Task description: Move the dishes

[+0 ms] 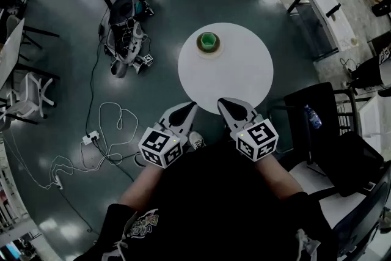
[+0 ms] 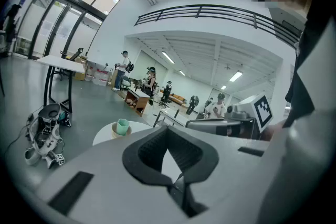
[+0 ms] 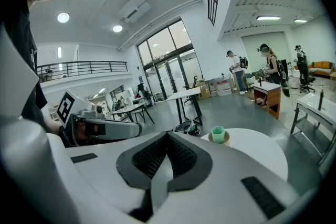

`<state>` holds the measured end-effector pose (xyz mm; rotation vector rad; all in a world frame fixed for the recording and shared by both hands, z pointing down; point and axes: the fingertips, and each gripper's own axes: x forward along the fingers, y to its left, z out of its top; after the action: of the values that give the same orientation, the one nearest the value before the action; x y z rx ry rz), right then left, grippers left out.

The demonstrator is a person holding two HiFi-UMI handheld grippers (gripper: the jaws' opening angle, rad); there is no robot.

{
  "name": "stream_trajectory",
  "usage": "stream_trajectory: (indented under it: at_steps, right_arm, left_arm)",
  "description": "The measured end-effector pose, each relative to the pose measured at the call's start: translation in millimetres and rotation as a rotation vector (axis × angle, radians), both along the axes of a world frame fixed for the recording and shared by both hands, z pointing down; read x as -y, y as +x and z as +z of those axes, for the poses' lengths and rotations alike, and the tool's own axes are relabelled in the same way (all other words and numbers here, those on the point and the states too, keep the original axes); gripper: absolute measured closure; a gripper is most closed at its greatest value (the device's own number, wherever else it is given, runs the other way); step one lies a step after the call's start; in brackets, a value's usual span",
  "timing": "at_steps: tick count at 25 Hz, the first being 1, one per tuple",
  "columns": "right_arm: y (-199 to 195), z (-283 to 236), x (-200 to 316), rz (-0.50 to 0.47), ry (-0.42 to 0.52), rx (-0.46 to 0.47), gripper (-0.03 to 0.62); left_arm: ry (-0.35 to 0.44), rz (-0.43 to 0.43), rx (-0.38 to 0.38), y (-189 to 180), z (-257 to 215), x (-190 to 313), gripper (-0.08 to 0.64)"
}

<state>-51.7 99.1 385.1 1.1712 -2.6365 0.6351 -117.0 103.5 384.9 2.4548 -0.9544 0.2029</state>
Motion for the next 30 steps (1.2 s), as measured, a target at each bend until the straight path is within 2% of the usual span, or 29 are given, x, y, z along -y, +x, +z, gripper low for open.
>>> stream_trajectory:
  at_steps: [15,30]
  right_arm:
    - [-0.8,-5.3,4.6,0.006,0.02,0.033,0.571]
    - [13.9,1.3,15.8,0.004,-0.007,0.043,0.571]
  left_arm:
    - [0.0,0.005,-0.005,-0.3,0.3,1.2,0.554]
    - [-0.013,-0.001,-0.027,11.1,1.9,8.4,0.554]
